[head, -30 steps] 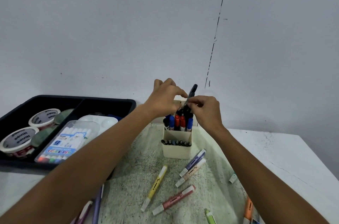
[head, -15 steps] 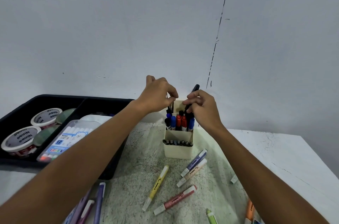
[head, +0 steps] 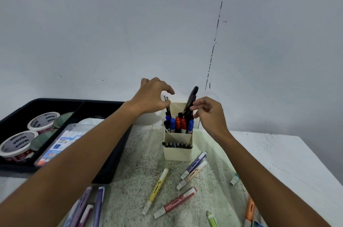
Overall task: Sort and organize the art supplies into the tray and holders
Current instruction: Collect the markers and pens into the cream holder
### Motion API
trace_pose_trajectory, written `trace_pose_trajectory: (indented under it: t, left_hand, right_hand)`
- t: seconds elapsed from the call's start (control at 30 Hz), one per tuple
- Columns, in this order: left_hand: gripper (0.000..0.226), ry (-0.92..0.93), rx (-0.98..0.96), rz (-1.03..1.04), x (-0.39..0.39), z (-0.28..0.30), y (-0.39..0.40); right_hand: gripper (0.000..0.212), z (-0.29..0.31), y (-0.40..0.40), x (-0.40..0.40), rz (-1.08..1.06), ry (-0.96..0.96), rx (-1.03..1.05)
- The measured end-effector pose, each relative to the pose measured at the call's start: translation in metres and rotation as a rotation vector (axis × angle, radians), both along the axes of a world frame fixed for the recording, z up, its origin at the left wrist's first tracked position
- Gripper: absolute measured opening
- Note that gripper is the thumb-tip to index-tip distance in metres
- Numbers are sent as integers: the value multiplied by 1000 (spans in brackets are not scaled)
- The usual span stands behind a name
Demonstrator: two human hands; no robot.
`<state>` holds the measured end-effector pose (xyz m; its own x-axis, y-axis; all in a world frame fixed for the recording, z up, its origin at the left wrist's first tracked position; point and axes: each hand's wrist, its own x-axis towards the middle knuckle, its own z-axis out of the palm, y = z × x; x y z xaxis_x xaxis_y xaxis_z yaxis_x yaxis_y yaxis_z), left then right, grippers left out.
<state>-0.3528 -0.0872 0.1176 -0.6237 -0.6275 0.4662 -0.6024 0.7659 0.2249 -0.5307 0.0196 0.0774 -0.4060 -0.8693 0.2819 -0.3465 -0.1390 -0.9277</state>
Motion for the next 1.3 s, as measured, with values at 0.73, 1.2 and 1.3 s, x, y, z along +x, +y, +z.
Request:
trace_pose_trajectory:
  t: [0.73, 1.2, 1.3]
  left_hand:
    - [19, -65, -65, -98, -27, -20, 11]
    - [20, -9, -75, -74, -20, -24, 12]
    - [25, 0, -55, -97, -22, -24, 13]
  right_hand:
    - [31, -26, -5, -4, 39, 159, -42]
    - [30, -24, -6, 2, 125, 2, 6]
    - [25, -23, -7, 2, 152, -34, 14]
